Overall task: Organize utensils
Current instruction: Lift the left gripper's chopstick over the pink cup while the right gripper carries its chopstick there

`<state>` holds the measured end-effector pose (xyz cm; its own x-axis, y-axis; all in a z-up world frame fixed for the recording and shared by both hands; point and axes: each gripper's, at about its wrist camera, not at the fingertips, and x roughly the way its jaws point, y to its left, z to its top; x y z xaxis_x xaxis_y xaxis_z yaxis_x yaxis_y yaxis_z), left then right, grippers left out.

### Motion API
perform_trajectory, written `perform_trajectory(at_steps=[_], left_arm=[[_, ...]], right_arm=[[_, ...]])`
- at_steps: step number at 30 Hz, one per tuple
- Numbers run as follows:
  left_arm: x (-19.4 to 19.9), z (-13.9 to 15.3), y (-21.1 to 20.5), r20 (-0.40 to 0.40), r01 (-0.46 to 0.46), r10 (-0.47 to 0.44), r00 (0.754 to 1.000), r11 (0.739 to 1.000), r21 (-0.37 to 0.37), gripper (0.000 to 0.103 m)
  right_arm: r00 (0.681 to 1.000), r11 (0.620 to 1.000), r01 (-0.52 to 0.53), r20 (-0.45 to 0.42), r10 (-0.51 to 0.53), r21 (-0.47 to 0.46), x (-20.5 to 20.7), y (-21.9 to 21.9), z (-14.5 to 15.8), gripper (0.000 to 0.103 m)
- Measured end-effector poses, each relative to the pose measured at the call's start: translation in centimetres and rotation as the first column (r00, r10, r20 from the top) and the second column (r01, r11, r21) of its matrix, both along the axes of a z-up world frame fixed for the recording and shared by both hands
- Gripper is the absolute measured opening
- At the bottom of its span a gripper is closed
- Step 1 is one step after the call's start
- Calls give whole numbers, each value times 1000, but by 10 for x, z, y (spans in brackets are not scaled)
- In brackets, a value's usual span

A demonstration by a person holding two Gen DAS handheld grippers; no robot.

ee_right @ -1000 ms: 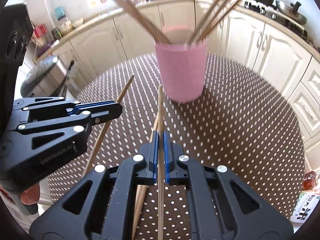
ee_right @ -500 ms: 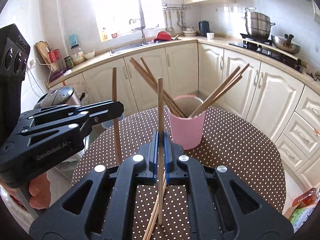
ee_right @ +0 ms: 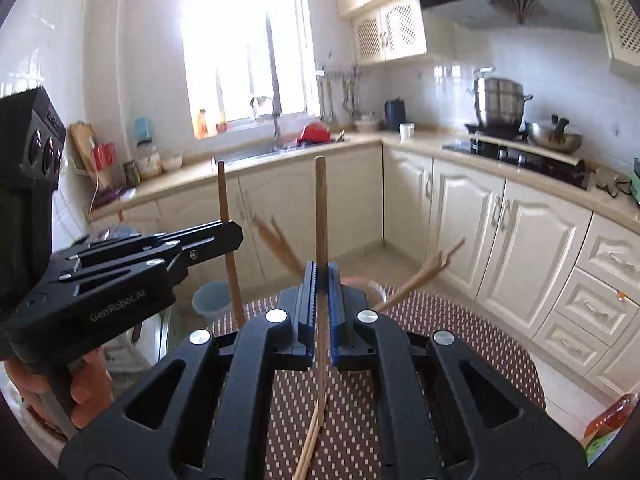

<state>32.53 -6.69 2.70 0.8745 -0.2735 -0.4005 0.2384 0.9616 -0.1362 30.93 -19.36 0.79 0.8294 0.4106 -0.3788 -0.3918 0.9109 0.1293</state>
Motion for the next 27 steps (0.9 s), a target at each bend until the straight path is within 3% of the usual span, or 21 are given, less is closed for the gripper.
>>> perform_trajectory(at_steps=[9,16,21,27], left_arm=[[26,36,-3,143,-80,93,985,992,-95,6],[36,43,-2,253,-161,199,947,974,-162,6],[53,31,-5,239,-178,211,948,972,-155,6],[72,6,-7,161,-155,173,972,980,-122,6]], right_arm=[[993,997,59,102,-65,56,15,-5,19,6],[978,989,100,171,-118,110,25,-9,29,6],[967,986,117,212,-140,115,28,-8,32,5],[966,986,126,212,-147,108,34,-6,27,5]])
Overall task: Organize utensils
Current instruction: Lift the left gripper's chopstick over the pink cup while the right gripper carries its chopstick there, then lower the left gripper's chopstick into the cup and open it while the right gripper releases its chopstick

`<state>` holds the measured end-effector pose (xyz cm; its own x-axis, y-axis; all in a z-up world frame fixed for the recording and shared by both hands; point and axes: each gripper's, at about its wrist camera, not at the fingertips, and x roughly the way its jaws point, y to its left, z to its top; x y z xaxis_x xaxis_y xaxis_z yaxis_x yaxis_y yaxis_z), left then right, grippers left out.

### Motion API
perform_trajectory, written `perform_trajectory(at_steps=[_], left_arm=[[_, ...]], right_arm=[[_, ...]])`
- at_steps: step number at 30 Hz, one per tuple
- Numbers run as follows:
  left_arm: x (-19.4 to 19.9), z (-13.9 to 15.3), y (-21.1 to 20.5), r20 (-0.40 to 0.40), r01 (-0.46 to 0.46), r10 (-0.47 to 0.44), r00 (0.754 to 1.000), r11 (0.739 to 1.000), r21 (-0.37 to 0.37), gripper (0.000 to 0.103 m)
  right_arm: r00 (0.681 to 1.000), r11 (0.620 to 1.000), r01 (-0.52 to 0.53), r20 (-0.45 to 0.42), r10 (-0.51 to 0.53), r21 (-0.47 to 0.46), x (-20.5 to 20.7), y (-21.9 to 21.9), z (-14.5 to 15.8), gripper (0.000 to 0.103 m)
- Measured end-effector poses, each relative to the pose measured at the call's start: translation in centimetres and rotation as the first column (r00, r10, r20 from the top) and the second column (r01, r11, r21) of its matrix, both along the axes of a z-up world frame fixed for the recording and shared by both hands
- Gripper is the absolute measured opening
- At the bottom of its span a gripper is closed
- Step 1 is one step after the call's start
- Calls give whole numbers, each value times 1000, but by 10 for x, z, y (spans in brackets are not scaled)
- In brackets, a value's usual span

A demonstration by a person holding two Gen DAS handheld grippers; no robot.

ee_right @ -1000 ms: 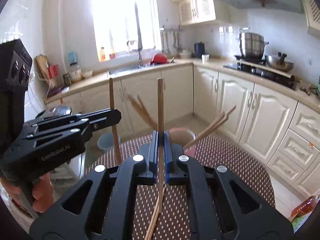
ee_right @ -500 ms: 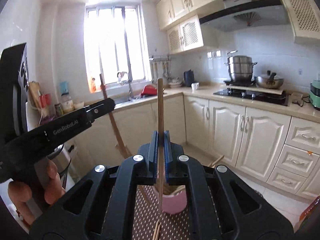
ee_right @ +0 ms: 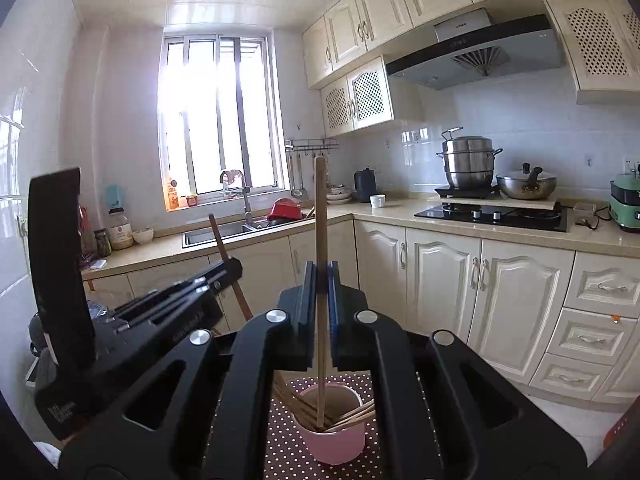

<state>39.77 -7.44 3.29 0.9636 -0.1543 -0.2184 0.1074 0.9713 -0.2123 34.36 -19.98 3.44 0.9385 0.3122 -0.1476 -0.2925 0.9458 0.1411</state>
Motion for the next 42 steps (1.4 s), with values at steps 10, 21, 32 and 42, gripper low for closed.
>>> perform_trajectory(at_steps=[10,21,32,42], left_arm=[[3,-16,3,-62,60,-58,996,998,30,27],[-18,-24,21,-102,-19,29,994,994,103,42],[-34,-42,28,-141,-23,47,989,986,166,50],[-49,-42,42,-176,-17,44,983,988,153,54]], right_arm=[[998,1000,-2,-67,1,-23,9,4,-18,6],[991,999,-11,-132,6,-40,9,13,-38,6],[977,999,17,-212,-27,-50,14,17,-61,7],[974,998,20,-225,-32,-56,-3,19,-56,28]])
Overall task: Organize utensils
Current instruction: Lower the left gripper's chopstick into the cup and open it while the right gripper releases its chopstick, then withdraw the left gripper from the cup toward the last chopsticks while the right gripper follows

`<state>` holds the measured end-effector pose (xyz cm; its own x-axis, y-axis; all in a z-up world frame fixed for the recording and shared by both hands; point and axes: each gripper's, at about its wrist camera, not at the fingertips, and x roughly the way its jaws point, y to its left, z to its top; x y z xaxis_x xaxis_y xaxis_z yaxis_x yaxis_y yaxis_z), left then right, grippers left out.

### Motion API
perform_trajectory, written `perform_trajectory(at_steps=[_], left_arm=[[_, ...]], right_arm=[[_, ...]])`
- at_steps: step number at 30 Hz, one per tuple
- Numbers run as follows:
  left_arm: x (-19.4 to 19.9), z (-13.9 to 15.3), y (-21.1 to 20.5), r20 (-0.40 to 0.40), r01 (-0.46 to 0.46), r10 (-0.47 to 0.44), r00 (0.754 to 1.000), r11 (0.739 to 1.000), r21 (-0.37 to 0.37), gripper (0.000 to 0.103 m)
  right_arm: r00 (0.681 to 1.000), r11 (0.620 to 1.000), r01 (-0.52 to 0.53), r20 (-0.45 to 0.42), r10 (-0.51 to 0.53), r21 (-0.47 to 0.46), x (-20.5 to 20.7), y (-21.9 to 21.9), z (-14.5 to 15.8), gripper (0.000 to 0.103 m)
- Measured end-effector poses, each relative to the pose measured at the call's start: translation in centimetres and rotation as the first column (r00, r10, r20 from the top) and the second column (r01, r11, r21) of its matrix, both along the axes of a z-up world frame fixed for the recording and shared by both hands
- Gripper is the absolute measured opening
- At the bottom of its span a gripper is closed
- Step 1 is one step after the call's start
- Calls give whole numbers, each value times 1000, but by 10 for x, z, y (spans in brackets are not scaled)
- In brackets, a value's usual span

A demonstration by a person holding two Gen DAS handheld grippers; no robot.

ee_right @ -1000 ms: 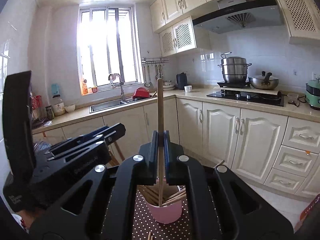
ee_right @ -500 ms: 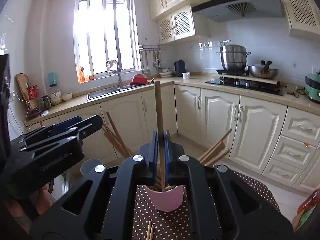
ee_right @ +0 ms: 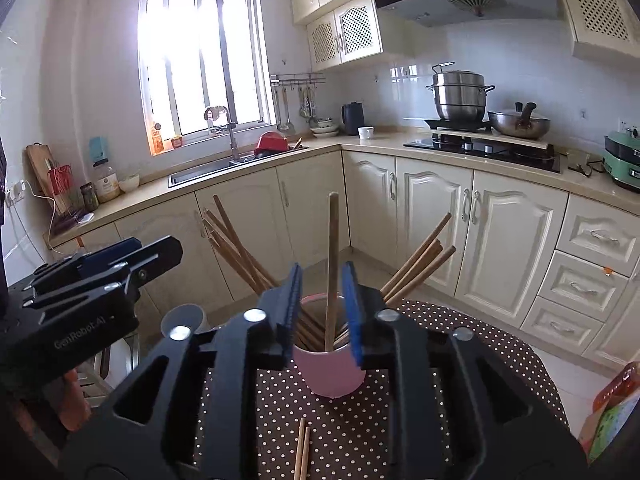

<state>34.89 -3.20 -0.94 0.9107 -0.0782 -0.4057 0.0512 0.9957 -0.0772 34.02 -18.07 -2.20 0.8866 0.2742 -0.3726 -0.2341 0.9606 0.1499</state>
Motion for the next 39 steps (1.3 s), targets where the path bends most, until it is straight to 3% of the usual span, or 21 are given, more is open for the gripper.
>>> perform_trajectory(at_steps=[12,24,32,39], left_arm=[[-34,-12,12,-45,-4,4,999,1000,2,57],[-50,-71,16,-209,13,-19,978,999,-31,57],[-49,-109,19,-296,-2,-7,955,1000,-31,57],[-42,-126,23,-347,-13,-3,938,999,-43,57]], right_arm=[[1000,1000,-17,-7,17,-14,-42,-5,-3,28],[975,997,-68,-213,58,-43,-54,2,-82,28],[909,986,-137,-407,89,-92,-43,20,-144,28],[883,981,-154,-463,82,-119,-38,25,-171,27]])
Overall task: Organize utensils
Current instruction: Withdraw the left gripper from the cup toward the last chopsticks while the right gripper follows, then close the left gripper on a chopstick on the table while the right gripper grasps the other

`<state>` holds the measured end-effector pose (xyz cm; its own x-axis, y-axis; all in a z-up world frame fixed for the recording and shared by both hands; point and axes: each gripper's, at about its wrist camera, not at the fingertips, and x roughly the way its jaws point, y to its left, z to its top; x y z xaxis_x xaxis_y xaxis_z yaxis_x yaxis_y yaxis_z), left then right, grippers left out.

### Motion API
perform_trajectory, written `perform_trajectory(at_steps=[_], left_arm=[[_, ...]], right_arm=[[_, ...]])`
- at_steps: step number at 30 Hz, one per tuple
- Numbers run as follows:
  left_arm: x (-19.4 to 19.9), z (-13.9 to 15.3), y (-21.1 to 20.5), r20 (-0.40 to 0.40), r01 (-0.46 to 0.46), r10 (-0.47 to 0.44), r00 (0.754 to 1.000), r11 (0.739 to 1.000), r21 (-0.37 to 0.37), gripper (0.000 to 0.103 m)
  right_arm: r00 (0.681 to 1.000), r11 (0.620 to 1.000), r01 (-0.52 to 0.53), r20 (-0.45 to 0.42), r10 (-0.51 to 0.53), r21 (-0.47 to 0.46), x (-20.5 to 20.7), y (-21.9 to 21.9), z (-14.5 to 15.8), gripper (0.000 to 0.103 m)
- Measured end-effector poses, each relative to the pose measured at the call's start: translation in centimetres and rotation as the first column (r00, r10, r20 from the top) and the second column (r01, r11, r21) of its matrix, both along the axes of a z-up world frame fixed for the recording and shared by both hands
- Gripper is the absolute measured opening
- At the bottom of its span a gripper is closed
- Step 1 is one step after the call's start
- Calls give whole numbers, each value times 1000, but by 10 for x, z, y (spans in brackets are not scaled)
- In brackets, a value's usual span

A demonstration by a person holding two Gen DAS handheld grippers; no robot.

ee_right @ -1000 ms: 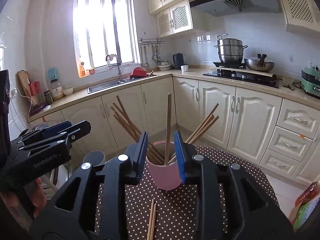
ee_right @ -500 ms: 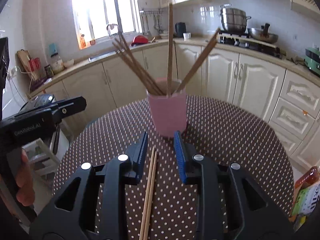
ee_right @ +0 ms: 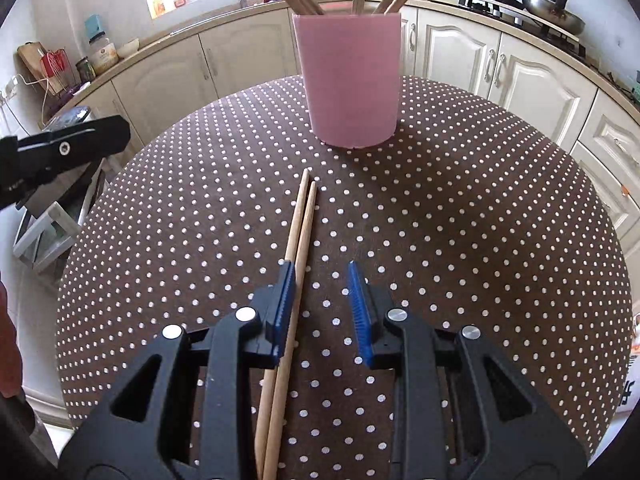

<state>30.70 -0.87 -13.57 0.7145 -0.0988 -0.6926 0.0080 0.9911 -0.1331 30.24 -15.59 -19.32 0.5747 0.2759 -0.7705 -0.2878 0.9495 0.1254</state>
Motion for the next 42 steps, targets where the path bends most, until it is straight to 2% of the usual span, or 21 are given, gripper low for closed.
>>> perform_trajectory(at_steps=[6,12,15,21,26,31,39,42], left_arm=[[8,-8,2,-22,-8,8,1000,1000,-7,57],[12,-15,-6,-40,4,-4,999,1000,9,57],[14,-18,-9,-51,5,-5,999,1000,8,57],[18,-25,-26,-68,26,-24,997,999,30,57],[22,-30,-48,-85,60,-56,995,997,44,57],[28,-40,-74,-110,98,-91,990,994,56,57],[53,-65,-110,-217,126,-105,971,988,85,57],[59,-70,-116,-232,122,-96,968,987,102,57]], right_arm=[[1000,999,-15,-7,15,-31,7,7,-2,27],[999,993,-35,1,35,-112,13,18,-6,27],[999,991,-51,1,51,-121,14,17,-7,21],[998,992,-68,-17,66,-102,12,-3,-5,12],[995,991,-96,-31,93,-90,6,-23,-4,11],[992,993,-114,-51,112,-34,4,-47,-5,11],[991,993,-119,-54,119,1,1,-58,-5,11],[991,992,-123,-54,123,4,2,-58,-4,11]])
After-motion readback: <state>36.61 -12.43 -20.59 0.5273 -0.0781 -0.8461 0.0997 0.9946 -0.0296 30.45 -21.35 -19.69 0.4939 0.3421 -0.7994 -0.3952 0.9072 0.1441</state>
